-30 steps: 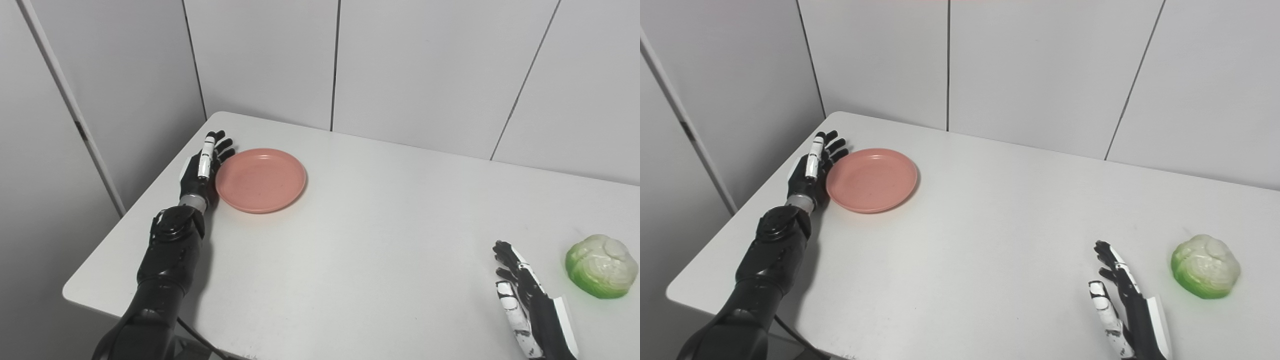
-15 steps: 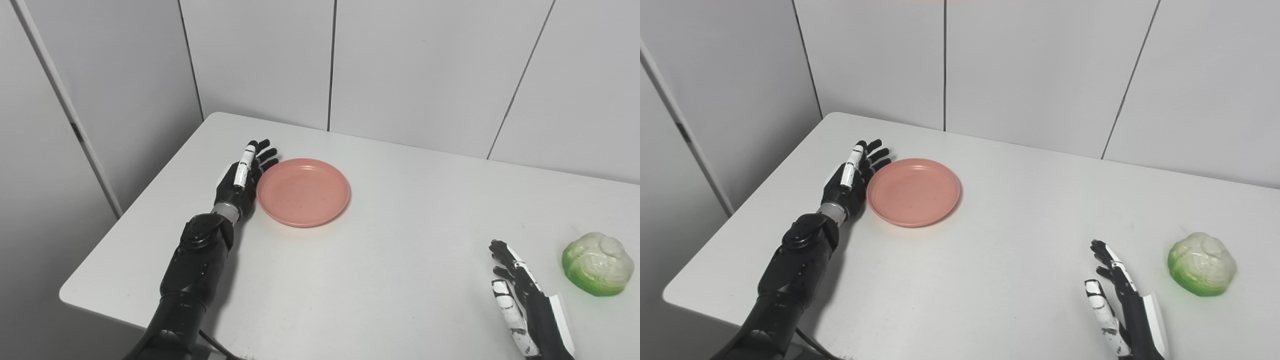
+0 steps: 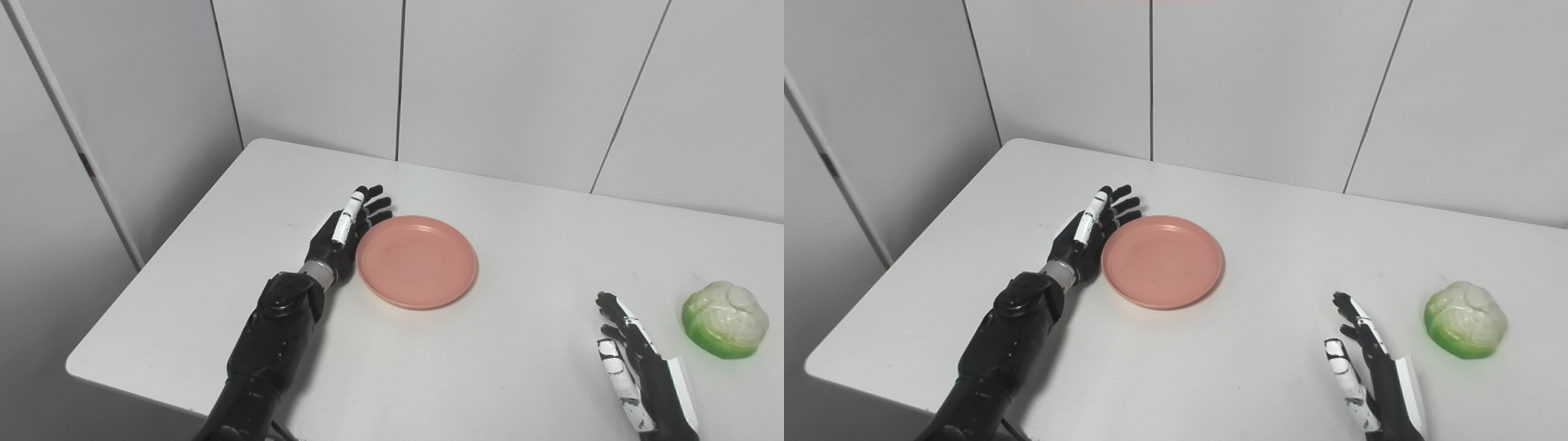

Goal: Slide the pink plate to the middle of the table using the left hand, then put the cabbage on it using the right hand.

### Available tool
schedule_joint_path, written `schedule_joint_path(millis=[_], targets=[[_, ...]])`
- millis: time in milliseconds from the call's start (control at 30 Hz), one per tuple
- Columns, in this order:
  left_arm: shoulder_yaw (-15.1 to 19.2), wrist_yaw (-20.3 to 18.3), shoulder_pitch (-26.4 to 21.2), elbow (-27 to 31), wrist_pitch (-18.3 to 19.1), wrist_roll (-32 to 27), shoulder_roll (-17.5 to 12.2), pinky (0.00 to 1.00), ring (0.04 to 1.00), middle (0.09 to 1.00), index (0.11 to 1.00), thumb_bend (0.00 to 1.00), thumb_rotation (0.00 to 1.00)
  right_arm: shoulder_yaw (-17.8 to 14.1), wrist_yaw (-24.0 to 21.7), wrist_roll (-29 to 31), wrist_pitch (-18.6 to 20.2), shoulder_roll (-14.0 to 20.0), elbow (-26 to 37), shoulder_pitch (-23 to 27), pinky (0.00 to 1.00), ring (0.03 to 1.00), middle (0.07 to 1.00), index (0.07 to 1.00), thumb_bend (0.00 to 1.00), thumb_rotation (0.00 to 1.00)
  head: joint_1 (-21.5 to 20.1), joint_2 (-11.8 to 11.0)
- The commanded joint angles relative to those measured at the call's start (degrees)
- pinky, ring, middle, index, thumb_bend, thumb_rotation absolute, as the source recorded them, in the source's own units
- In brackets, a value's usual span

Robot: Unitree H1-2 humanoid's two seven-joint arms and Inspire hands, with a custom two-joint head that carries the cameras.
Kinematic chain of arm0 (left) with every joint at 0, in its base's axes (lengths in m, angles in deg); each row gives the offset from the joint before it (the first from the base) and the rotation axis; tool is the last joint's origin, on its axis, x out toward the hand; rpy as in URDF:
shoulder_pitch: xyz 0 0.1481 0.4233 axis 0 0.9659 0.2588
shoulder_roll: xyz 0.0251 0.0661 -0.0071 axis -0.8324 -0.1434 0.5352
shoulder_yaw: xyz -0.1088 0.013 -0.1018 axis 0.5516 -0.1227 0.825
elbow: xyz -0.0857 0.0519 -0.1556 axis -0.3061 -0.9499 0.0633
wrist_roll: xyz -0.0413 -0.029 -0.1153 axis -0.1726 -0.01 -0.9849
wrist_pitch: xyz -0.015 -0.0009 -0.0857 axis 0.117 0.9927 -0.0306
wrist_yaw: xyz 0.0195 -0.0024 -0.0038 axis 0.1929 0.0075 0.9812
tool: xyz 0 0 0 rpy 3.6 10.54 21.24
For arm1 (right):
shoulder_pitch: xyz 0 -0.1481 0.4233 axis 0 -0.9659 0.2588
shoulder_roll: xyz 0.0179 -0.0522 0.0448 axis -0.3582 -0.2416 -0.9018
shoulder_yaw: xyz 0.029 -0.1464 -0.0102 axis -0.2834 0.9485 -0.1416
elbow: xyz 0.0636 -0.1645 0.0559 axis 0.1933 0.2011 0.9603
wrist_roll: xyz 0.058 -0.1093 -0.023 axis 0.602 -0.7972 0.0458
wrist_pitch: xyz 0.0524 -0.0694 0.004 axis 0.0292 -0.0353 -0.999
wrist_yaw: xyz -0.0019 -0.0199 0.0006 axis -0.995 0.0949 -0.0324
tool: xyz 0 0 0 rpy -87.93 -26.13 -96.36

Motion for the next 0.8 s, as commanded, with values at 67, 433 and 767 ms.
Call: schedule_joint_path(millis=[67, 433, 767], targets=[[-2.5, -1.5, 0.9, 0.9, 2.9, 0.9, 2.4, 0.86, 0.863, 0.877, 0.872, 0.39, 1.0, 0.2, 0.6, -0.5, 1.5, -0.8, -1.5, -0.9, 0.84, 0.887, 0.878, 0.87, 0.33, 1.0, -0.8, 0.1], [-6.6, -3.8, 4.2, 7.8, 6.0, 0.6, 5.0, 0.88, 0.887, 0.894, 0.881, 0.39, 1.0, 0.5, 1.0, -1.7, 2.0, -2.5, -1.1, -0.8, 0.84, 0.886, 0.875, 0.867, 0.33, 1.0, -5.5, 1.4], [-8.7, -5.5, 8.4, 14.1, 8.5, 0.0, 5.8, 0.88, 0.886, 0.898, 0.889, 0.41, 1.0, 1.2, 0.9, -3.6, 5.3, -3.5, 0.7, -0.7, 0.84, 0.885, 0.875, 0.871, 0.27, 1.0, -9.5, 2.4]])
